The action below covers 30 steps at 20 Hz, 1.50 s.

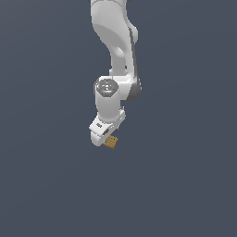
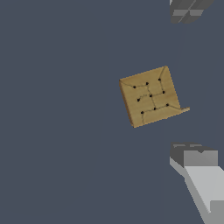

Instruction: Pick up the object and move it to a goal position.

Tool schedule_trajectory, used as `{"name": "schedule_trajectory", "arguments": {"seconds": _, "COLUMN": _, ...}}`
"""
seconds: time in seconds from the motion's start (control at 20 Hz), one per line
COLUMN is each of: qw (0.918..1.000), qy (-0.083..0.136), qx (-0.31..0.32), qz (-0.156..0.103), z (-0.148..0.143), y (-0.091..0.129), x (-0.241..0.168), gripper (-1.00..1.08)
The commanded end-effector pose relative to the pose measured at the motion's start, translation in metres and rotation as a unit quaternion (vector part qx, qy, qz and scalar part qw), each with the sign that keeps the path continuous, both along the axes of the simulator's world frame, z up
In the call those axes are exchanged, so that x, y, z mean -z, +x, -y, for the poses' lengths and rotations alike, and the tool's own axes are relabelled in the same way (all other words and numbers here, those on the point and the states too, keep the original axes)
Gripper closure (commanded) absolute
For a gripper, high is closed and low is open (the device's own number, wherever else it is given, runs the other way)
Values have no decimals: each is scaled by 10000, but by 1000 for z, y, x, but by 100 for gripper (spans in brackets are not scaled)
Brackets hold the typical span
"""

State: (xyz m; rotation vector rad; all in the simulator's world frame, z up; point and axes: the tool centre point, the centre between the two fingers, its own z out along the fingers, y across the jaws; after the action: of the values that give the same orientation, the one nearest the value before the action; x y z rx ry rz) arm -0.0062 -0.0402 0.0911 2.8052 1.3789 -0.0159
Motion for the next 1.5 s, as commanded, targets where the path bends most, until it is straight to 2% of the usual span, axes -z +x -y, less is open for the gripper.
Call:
{"name": "schedule_trajectory", "arguments": {"seconds": 0.0, "qw": 9995, "qy": 18, "qx": -327, "qz": -4, "z": 2, "y": -1, "x": 7, "gripper": -92}}
{"name": "schedule_trajectory", "arguments": {"seconds": 0.3, "qw": 9955, "qy": 56, "qx": -950, "qz": -7, "z": 5, "y": -3, "x": 19, "gripper": -92}}
{"name": "schedule_trajectory", "arguments": {"seconds": 0.65, "qw": 9904, "qy": 85, "qx": -1379, "qz": -5, "z": 7, "y": -5, "x": 28, "gripper": -92}}
{"name": "schedule_trajectory", "arguments": {"seconds": 1.15, "qw": 9890, "qy": 93, "qx": -1473, "qz": -5, "z": 8, "y": -5, "x": 33, "gripper": -92}}
{"name": "schedule_trajectory", "arguments": {"seconds": 1.45, "qw": 9888, "qy": 92, "qx": -1487, "qz": -5, "z": 8, "y": -6, "x": 57, "gripper": -92}}
